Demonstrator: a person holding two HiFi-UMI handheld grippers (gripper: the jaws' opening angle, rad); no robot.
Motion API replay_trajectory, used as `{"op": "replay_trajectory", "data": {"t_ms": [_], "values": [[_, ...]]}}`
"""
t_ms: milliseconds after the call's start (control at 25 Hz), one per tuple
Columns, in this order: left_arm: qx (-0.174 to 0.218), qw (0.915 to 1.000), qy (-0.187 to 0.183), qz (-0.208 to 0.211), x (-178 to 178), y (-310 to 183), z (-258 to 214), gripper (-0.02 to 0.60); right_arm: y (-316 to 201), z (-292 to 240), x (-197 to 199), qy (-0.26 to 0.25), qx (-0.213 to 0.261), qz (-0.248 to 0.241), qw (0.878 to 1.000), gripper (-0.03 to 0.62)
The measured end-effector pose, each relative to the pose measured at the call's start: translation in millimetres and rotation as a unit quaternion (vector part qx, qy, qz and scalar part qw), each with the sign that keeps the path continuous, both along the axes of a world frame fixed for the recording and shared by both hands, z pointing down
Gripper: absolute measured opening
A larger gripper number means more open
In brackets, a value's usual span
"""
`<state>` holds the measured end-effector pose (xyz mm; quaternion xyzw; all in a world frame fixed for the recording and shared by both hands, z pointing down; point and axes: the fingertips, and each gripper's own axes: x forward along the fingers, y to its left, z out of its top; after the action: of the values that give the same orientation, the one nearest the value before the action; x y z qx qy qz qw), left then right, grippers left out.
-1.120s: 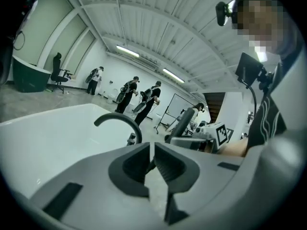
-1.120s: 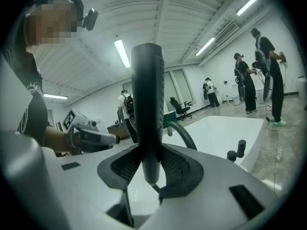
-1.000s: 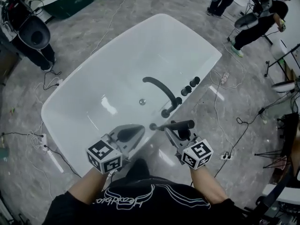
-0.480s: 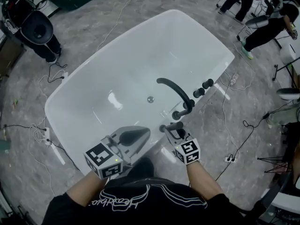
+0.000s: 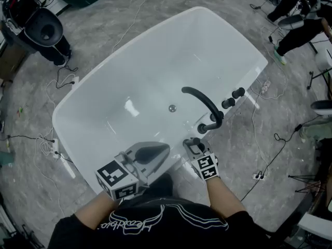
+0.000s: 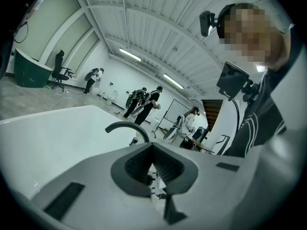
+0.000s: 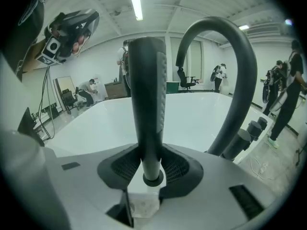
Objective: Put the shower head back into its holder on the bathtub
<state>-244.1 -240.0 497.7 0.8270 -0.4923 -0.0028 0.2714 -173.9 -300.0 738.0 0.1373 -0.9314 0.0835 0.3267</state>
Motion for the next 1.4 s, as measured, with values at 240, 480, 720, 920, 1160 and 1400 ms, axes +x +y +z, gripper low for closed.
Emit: {"op": "replay_trajectory", "data": {"t_ms": [240, 480, 720, 920, 1160, 1400], "values": [[-0.002, 1.0000, -0.001, 0.004, -0.3, 0.2, 2.7, 0.005, 5.0, 16.7, 3.1, 0.021, 0.000, -0.006, 1.000, 0.135], [-0.003, 1.0000, -0.004, 0.007, 2.9, 1.6, 6.4, 0.005, 9.2, 19.4, -0.1, 0.029, 0.013, -0.019, 0.999, 0.135], [0.006, 0.9998, 0.002, 0.021, 17.8, 11.2, 0.9, 0.005, 17.0, -3.1, -4.6, -0.002, 0.000, -0.016, 1.000, 0.156], [0.011, 0.9994, -0.014, 0.031, 48.7, 26.0, -8.0, 0.005, 21.3, -58.0, 22.8, -0.047, 0.021, -0.004, 0.999, 0.172], [0.047, 0.9967, -0.033, 0.056, 97.1, 49.3, -42.6, 0.005, 42.8, -175.4, 77.0, -0.159, 0.004, 0.030, 0.987, 0.171], [0.071, 0.9944, -0.032, 0.072, 153.5, 91.4, -75.3, 0.005, 121.4, -282.0, 123.1, -0.243, -0.019, -0.033, 0.969, 0.088]]}}
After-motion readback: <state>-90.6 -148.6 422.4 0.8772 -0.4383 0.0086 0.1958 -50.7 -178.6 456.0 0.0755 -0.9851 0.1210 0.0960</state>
